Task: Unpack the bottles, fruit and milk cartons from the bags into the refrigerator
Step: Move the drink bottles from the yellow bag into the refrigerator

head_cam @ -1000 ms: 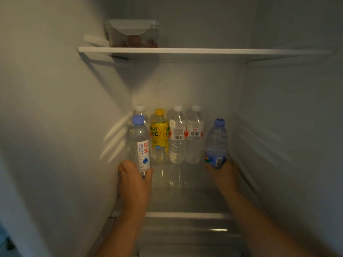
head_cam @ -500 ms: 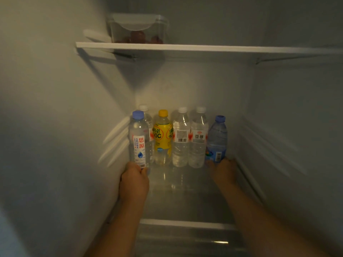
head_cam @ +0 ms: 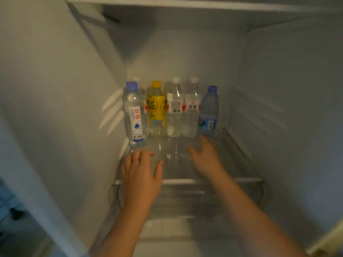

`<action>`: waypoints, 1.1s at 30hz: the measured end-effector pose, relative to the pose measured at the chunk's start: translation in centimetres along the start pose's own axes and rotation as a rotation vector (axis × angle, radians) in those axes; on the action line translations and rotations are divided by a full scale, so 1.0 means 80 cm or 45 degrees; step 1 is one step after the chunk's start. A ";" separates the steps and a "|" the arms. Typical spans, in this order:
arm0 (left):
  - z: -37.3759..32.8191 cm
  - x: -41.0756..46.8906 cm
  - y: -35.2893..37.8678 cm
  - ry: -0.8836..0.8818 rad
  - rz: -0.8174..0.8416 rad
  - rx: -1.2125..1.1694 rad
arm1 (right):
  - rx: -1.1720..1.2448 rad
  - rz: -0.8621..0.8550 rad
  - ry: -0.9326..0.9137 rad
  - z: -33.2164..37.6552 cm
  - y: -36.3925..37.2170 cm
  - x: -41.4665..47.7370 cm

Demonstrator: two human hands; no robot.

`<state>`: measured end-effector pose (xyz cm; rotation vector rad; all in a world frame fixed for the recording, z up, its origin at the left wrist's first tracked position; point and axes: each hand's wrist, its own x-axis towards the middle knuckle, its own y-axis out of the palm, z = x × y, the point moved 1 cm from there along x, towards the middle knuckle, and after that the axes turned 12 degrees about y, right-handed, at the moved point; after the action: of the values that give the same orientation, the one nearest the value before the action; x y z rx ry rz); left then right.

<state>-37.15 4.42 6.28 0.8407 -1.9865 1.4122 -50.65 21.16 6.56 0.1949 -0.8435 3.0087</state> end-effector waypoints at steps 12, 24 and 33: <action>-0.001 -0.156 -0.014 0.198 0.440 0.183 | -0.809 -0.371 -0.274 -0.068 0.022 -0.243; -0.031 -0.318 -0.078 -0.139 0.978 0.079 | -0.754 0.348 -0.021 -0.136 0.008 -0.372; -0.108 -0.458 -0.182 -0.496 0.885 0.102 | -0.694 0.551 -0.157 -0.167 -0.031 -0.495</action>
<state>-1.65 15.26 -9.53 0.4904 -2.7051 1.8089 -12.83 31.13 -8.32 0.2090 -1.8885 2.9873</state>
